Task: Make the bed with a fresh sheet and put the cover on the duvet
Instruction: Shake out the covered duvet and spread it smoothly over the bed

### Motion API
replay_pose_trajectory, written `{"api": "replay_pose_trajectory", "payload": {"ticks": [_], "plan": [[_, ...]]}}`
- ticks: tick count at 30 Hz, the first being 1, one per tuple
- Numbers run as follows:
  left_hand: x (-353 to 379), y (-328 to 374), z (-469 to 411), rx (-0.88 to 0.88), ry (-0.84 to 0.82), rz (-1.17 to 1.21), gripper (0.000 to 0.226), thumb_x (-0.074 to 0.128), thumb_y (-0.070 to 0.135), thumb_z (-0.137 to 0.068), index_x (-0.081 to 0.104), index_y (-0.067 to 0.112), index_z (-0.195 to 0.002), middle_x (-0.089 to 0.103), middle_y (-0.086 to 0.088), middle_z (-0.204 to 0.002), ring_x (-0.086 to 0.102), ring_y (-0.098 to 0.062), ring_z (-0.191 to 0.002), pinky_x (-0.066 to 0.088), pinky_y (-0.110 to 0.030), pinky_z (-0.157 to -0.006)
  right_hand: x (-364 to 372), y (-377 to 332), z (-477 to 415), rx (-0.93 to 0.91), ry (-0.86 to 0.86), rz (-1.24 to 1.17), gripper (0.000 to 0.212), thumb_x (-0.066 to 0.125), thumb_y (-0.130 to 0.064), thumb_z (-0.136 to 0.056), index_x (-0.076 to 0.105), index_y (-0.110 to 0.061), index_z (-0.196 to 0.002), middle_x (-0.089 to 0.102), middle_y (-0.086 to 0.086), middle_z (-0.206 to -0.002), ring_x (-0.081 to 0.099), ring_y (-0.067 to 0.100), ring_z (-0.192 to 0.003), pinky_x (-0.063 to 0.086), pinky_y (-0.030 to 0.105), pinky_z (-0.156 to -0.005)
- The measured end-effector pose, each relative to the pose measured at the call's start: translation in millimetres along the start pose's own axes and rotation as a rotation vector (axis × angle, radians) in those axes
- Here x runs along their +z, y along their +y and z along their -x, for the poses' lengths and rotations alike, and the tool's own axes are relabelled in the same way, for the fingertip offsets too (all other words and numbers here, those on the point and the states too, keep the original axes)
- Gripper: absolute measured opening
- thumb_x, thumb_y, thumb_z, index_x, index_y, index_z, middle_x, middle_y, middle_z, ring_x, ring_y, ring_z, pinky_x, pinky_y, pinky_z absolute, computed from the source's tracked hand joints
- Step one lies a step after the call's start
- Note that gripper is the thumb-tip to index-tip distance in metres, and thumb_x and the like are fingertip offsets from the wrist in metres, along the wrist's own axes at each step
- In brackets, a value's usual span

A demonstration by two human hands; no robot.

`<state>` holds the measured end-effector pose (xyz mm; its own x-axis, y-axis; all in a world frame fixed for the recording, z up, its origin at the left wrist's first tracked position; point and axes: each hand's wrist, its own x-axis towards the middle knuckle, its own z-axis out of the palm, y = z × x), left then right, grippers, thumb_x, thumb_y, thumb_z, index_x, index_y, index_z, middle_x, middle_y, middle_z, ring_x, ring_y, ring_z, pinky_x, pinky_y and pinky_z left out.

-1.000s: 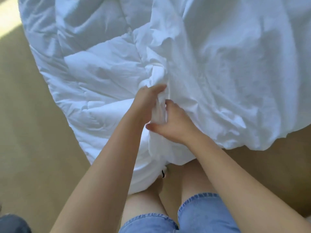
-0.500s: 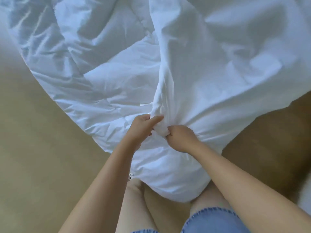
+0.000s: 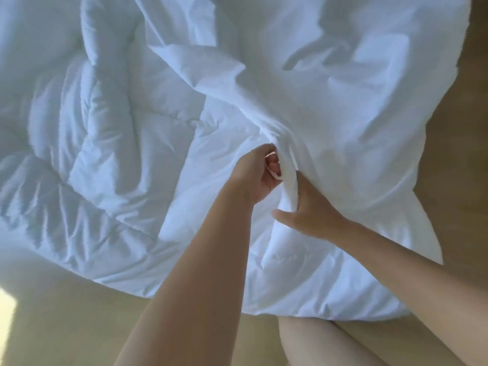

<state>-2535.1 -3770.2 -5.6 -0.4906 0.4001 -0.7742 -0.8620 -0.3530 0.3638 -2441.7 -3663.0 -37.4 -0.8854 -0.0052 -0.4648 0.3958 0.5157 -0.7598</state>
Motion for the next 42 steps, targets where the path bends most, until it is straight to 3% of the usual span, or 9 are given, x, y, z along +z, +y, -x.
{"api": "replay_pose_trajectory", "payload": {"ticks": [5, 11, 14, 17, 20, 25, 29, 34, 42], "plan": [[-18, 82, 0, 0.154, 0.005, -0.443, 0.026, 0.042, 0.001, -0.087, 0.061, 0.014, -0.075, 0.058, 0.001, -0.062, 0.054, -0.012, -0.056, 0.046, -0.024, -0.056, 21, -94, -67, -0.163, 0.381, -0.167, 0.047, 0.066, -0.008, -0.079, 0.045, -0.014, -0.122, 0.056, -0.011, -0.103, 0.057, 0.010, -0.094, 0.045, 0.021, -0.077], [-66, 163, -33, 0.528, 0.141, -1.985, 0.080, 0.060, 0.007, -0.077, 0.027, 0.030, -0.147, 0.043, -0.002, -0.137, 0.038, -0.025, -0.124, 0.038, -0.041, -0.101, 35, -112, -64, 0.148, -0.618, -0.212, 0.016, 0.068, -0.018, -0.076, 0.056, -0.008, -0.082, 0.049, -0.006, -0.072, 0.046, 0.008, -0.067, 0.037, 0.025, -0.064], [-89, 165, -50, 0.583, -0.125, -2.408, 0.080, 0.060, 0.038, -0.083, 0.017, 0.028, -0.150, 0.035, 0.000, -0.146, 0.022, -0.022, -0.137, 0.023, -0.048, -0.105, 47, -101, -46, 0.398, -0.691, -0.388, 0.034, 0.071, -0.029, -0.070, 0.061, -0.007, -0.094, 0.057, -0.003, -0.080, 0.051, 0.011, -0.071, 0.038, 0.023, -0.062], [-121, 192, -64, 0.474, -0.143, -2.675, 0.057, 0.036, 0.058, -0.092, 0.042, 0.019, -0.133, 0.055, -0.007, -0.128, 0.037, -0.023, -0.130, 0.013, -0.049, -0.106, 64, -102, -66, 0.314, -0.583, 0.153, 0.014, 0.059, -0.035, -0.085, 0.055, -0.021, -0.084, 0.063, -0.006, -0.090, 0.059, 0.013, -0.085, 0.041, 0.025, -0.071], [-155, 229, -59, 0.466, -0.123, -2.605, 0.052, 0.032, 0.059, -0.093, 0.055, 0.018, -0.114, 0.062, -0.004, -0.116, 0.048, -0.023, -0.120, 0.016, -0.040, -0.104, 96, -120, -89, 0.321, -0.251, 0.583, 0.019, 0.045, -0.032, -0.092, 0.047, -0.020, -0.106, 0.055, 0.003, -0.115, 0.054, 0.023, -0.109, 0.041, 0.028, -0.081], [-226, 283, -20, 0.838, -0.407, -2.341, 0.052, 0.049, 0.043, -0.092, 0.043, 0.016, -0.137, 0.049, -0.003, -0.136, 0.037, -0.022, -0.130, 0.015, -0.030, -0.108, 172, -177, -153, 0.319, 0.181, 0.423, 0.035, 0.054, -0.028, -0.087, 0.043, -0.015, -0.117, 0.048, 0.004, -0.118, 0.047, 0.027, -0.113, 0.040, 0.031, -0.082], [-323, 382, 8, 0.817, -0.074, -2.249, 0.058, 0.055, 0.034, -0.090, 0.036, 0.018, -0.142, 0.044, -0.005, -0.140, 0.033, -0.024, -0.133, 0.020, -0.037, -0.109, 236, -260, -214, 0.294, 0.401, 0.238, 0.044, 0.059, -0.019, -0.085, 0.047, -0.005, -0.125, 0.050, 0.016, -0.118, 0.048, 0.035, -0.113, 0.041, 0.039, -0.091], [-431, 500, 28, 0.645, 0.412, -2.074, 0.068, 0.060, 0.035, -0.086, 0.031, 0.017, -0.144, 0.039, -0.010, -0.144, 0.031, -0.030, -0.133, 0.026, -0.044, -0.107, 323, -375, -271, 0.099, 0.240, 0.167, 0.051, 0.056, -0.022, -0.089, 0.039, -0.010, -0.135, 0.043, 0.012, -0.126, 0.040, 0.030, -0.121, 0.035, 0.037, -0.099], [-495, 579, -22, 0.287, 0.661, -1.678, 0.120, 0.062, 0.078, -0.060, 0.006, 0.023, -0.150, 0.020, -0.011, -0.153, 0.016, -0.031, -0.142, 0.021, -0.054, -0.110, 366, -429, -348, 0.060, 0.184, 0.197, 0.049, 0.051, -0.026, -0.090, 0.037, -0.012, -0.135, 0.041, 0.008, -0.130, 0.036, 0.027, -0.122, 0.036, 0.035, -0.097]]}}
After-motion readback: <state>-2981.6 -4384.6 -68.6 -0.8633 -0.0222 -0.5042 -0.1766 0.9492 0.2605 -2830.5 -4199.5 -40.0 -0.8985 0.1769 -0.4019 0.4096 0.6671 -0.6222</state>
